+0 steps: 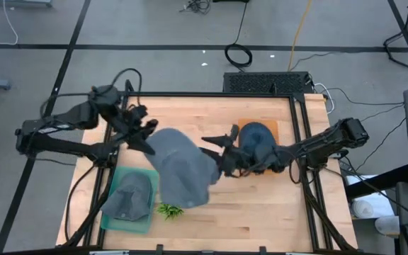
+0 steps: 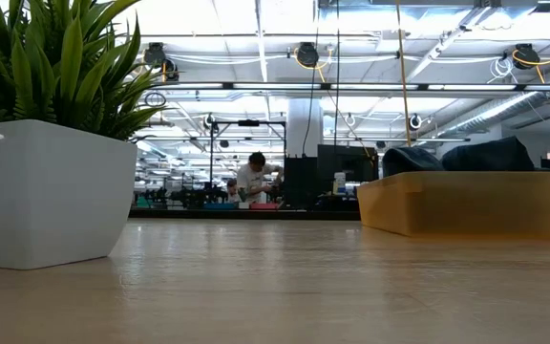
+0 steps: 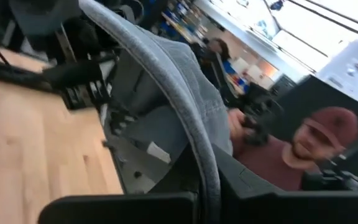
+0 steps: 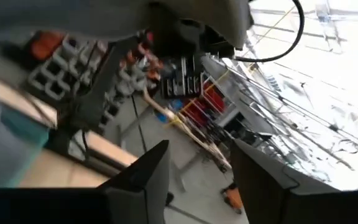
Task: Pick & Place hat
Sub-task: Put the gray cap into the green bin
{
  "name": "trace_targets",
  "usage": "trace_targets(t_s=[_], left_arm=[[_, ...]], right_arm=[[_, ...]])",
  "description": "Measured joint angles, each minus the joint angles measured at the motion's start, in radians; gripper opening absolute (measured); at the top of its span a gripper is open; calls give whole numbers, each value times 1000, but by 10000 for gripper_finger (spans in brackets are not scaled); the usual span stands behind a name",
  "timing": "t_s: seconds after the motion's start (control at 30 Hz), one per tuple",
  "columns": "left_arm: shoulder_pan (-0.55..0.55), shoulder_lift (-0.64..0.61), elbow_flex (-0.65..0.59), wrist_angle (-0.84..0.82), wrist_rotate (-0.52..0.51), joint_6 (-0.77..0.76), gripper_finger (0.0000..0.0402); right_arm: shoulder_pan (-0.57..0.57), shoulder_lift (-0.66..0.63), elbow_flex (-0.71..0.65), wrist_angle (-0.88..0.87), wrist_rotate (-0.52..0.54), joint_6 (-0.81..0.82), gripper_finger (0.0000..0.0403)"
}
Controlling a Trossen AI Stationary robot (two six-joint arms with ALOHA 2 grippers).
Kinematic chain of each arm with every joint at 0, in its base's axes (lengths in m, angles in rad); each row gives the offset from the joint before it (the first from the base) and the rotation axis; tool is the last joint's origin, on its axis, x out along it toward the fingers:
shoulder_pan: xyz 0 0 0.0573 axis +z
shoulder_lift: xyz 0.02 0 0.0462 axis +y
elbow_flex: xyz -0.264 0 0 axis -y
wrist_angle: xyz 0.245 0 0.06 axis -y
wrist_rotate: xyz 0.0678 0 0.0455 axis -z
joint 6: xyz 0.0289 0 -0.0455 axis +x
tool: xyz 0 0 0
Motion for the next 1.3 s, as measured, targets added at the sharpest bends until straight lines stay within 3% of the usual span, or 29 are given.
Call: trace_targets(t_s=[0.1,0.3,0.53,0.77,0.93,1.07,1.17,1.3], left_arm=[[34,-52,0,-92,89,1,8],[79,-134,0,-229,239,-43,8],[84,-160,0,-344,317,-107,8],[81,-156,0,-649,216,41,8],[46,-149,0,-1025,36,173,8],[9,-150,0,-1226,-74,187,8],[-22,-150,0,-1265,-80,154,8],[-91,-149,0,-1262,-8,90,8]], right_arm=[[41,-2,0,-51,40,-41,159],[101,-1,0,-102,40,51,159],[129,-1,0,-167,41,124,156],[158,-1,0,-187,40,167,155],[172,-1,0,-186,40,163,155],[171,-1,1,-187,40,168,154],[171,-1,1,-187,40,170,150],[171,-1,1,-187,40,212,148]])
